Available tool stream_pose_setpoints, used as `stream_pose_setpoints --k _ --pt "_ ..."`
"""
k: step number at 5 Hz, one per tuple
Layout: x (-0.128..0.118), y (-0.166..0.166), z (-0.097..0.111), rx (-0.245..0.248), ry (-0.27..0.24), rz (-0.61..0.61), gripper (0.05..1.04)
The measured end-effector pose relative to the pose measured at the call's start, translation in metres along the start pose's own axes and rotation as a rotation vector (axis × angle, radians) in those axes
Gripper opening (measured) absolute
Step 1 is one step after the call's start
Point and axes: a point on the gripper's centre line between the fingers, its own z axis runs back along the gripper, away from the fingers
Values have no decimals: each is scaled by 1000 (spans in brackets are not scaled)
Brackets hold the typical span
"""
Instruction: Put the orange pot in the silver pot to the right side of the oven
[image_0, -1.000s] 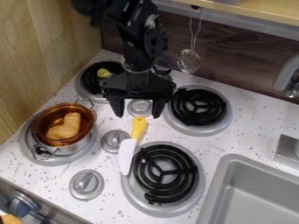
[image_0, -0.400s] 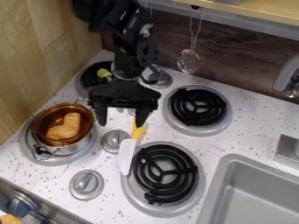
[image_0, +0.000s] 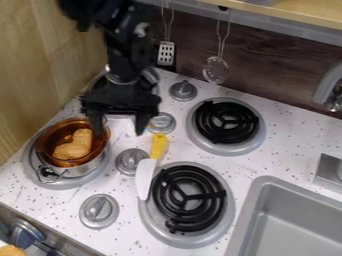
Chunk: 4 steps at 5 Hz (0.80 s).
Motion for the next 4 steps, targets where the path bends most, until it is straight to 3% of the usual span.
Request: stream_pose_setpoints --k 1,2,3,4 --pt "9 7 -9 -11 -4 4 997" --pt "16 16 -27 -40 36 39 997" --pt "15 16 -35 -38 57 46 997" --pt "16 16 -38 -42 49 58 997"
